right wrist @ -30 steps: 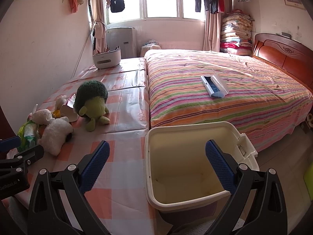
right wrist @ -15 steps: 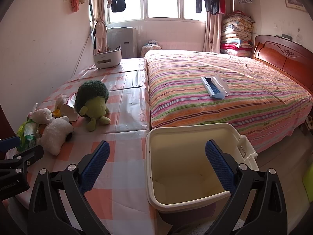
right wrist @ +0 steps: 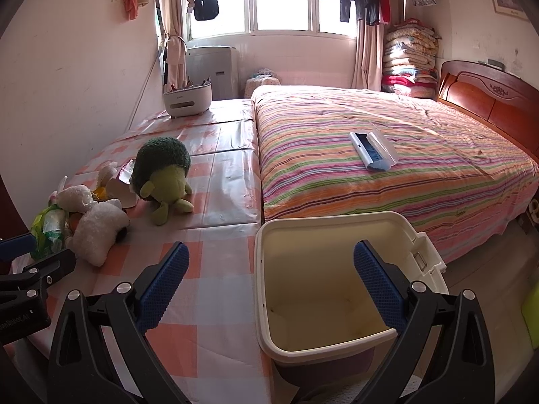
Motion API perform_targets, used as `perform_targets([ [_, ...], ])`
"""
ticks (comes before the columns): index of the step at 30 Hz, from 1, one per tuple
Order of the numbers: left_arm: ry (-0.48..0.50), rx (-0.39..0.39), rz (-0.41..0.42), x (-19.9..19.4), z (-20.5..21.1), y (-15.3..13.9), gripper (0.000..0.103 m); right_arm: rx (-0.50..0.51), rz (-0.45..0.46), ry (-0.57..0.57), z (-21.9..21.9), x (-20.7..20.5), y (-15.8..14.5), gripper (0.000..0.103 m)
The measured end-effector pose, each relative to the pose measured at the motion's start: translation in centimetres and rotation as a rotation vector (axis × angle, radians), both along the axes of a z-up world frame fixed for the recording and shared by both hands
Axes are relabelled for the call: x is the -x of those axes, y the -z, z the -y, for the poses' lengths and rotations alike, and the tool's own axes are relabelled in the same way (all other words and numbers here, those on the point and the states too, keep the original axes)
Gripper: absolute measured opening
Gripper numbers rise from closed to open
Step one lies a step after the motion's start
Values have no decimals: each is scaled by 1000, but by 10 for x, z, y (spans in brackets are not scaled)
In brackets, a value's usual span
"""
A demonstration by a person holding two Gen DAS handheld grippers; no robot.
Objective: Collect trash
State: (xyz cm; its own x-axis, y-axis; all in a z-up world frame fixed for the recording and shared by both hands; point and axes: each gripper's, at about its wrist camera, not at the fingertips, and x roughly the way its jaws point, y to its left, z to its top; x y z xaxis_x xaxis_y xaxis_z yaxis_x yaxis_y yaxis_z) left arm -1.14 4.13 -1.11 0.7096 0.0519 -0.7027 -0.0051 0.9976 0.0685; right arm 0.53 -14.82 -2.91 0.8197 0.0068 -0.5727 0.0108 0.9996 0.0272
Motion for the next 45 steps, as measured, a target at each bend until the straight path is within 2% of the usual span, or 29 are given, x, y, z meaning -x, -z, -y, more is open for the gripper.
perform_targets([
  [31, -36, 1, 8, 3, -18, -6, 78, 3, -2, -49, -16, -10, -4, 97],
  [39, -122, 6, 41, 6, -55, -14, 78, 10, 26, -123, -38, -34, -11, 97],
  [45, -218, 10, 43, -1, -98, -13, 78, -3, -3, -217, -73, -78, -8, 97],
])
